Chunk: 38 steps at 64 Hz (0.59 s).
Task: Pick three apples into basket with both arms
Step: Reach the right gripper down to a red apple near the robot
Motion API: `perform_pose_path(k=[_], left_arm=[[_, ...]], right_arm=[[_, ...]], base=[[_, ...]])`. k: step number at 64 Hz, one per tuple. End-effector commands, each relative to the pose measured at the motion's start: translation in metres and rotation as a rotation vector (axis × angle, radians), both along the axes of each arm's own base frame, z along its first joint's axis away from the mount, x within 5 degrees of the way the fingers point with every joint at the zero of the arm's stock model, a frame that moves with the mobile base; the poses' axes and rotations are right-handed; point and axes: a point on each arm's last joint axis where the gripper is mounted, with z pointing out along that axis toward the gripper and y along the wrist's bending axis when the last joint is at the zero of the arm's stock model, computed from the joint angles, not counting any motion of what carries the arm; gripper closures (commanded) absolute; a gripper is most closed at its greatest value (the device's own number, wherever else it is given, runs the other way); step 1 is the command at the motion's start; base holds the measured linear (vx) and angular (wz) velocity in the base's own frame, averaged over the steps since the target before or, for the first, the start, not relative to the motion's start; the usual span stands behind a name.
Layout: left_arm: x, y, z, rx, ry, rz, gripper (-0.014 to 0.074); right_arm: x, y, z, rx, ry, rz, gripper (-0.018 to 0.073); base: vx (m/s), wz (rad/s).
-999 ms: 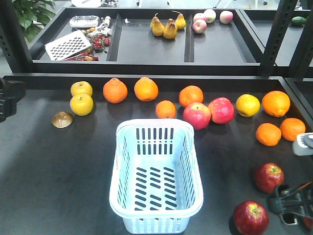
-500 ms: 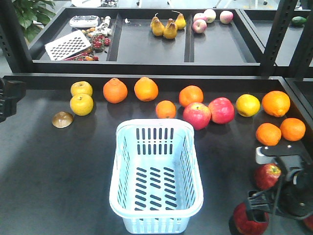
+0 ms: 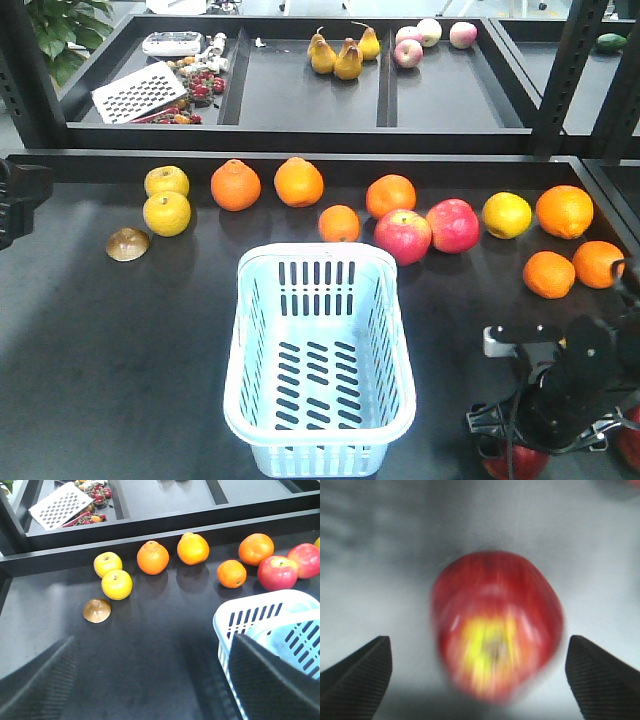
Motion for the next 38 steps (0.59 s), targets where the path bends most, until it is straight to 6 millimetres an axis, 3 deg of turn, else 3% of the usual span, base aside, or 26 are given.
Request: perform_pose_path(k=[1,9,21,28,38], left_arm=[[0.0,0.0,0.013,-0.024,-0.084,-0.015,0.0006],[0.0,0.0,0.013,-0.024,-0.084,-0.015,0.0006],[0.0,0.0,0.013,-0.024,-0.084,-0.015,0.0006],[0.0,0.0,0.013,-0.024,-0.084,-0.015,0.0006],[0.0,0.0,0.013,-0.024,-0.084,-0.015,0.0006]], right_arm=[[0.011,0.002,0.002,0.006,-0.064,0.006,-0.0078],[0.012,0.002,-0.002,0.007,-0.069,-0.004,0.0004],[0.01,0.002,0.004,0.01,-0.062,-0.007,0.0225],[0.007,0.002,0.021,0.019,-0.086,-0.007,0.029],[-0.007,0.001,0.064,0.049,-0.15,-0.011,0.0295]], base=[[0.0,0.0],[0.0,0.0],[0.0,0.0],[0.0,0.0],[0.0,0.0]])
